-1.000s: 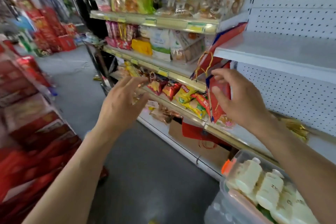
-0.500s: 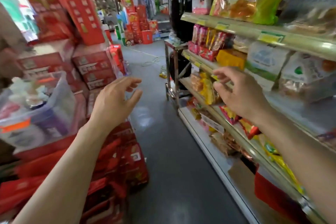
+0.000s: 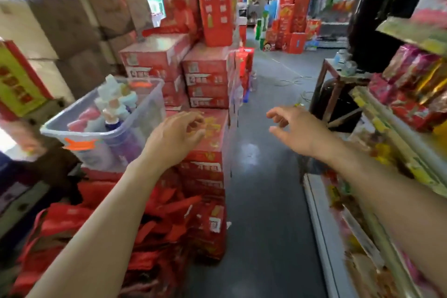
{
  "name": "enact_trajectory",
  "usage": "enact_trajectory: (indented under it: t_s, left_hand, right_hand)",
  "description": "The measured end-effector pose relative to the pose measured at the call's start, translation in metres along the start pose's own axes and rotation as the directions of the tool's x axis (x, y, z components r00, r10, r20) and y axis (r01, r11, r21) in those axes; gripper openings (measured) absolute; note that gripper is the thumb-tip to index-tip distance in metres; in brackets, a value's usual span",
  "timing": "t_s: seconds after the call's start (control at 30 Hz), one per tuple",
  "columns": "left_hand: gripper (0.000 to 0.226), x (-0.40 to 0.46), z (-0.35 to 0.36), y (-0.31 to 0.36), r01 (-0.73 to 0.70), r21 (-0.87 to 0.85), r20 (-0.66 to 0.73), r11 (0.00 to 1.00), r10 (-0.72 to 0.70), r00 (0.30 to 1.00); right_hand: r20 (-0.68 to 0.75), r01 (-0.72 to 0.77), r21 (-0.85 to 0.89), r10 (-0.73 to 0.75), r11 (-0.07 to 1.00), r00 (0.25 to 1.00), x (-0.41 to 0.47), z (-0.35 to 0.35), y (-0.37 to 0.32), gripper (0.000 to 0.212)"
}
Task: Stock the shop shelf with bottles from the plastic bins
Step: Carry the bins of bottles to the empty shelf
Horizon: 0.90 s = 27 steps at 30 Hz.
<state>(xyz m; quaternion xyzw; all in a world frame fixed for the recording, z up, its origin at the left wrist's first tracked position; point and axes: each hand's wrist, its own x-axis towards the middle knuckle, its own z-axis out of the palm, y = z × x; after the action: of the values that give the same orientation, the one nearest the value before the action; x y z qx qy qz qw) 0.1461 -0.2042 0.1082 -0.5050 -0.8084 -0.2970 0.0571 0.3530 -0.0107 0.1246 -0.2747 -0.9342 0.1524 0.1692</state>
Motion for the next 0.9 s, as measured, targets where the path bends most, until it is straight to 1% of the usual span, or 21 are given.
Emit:
enact_trajectory:
  t_s: [0.13,0.23,0.33,0.4,0.53,0.7,0.77,0.83,0.87,0.9]
  left_hand:
    - [0.028,0.023,0.000,-0.016,0.202,0.052,-0.071,0.978,-0.199,0.978]
    - [0.030,0.031,-0.003,-0.034,0.347,0.043,-0.155,0.937,-0.336,0.929]
    - [0.029,0.034,-0.006,-0.057,0.468,0.009,-0.195,0.884,-0.457,0.868]
    - [0.029,0.036,-0.010,-0.077,0.534,0.028,-0.253,0.845,-0.511,0.822]
    - [0.027,0.047,-0.019,-0.125,0.626,0.101,-0.377,0.773,-0.553,0.743]
    - [0.033,0.062,-0.030,-0.192,0.759,0.057,-0.483,0.648,-0.648,0.590]
    - [0.037,0.065,-0.034,-0.219,0.828,0.038,-0.504,0.560,-0.705,0.500]
    - [0.041,0.067,-0.038,-0.241,0.898,0.006,-0.521,0.439,-0.766,0.378]
    - [0.043,0.067,-0.040,-0.247,0.920,0.003,-0.525,0.392,-0.782,0.335]
    - [0.045,0.068,-0.041,-0.251,0.931,-0.003,-0.522,0.364,-0.795,0.309]
  right_hand:
    - [0.071,0.145,0.022,-0.146,0.989,0.987,0.076,0.014,0.017,0.028]
    - [0.139,0.254,0.087,-0.264,0.963,0.954,0.129,0.027,0.016,0.028]
    - [0.202,0.318,0.141,-0.342,0.937,0.918,0.178,0.046,0.003,0.030]
    - [0.229,0.348,0.178,-0.383,0.921,0.895,0.213,0.062,-0.010,0.028]
    - [0.240,0.433,0.221,-0.479,0.874,0.845,0.280,0.098,-0.038,0.024]
    - [0.267,0.446,0.288,-0.519,0.847,0.812,0.359,0.138,-0.077,0.021]
    - [0.279,0.444,0.304,-0.525,0.843,0.804,0.389,0.153,-0.092,0.019]
    - [0.274,0.434,0.313,-0.518,0.845,0.810,0.418,0.166,-0.110,0.023]
    - [0.271,0.431,0.316,-0.516,0.845,0.813,0.431,0.173,-0.119,0.025]
    - [0.268,0.426,0.317,-0.511,0.847,0.817,0.443,0.179,-0.126,0.026]
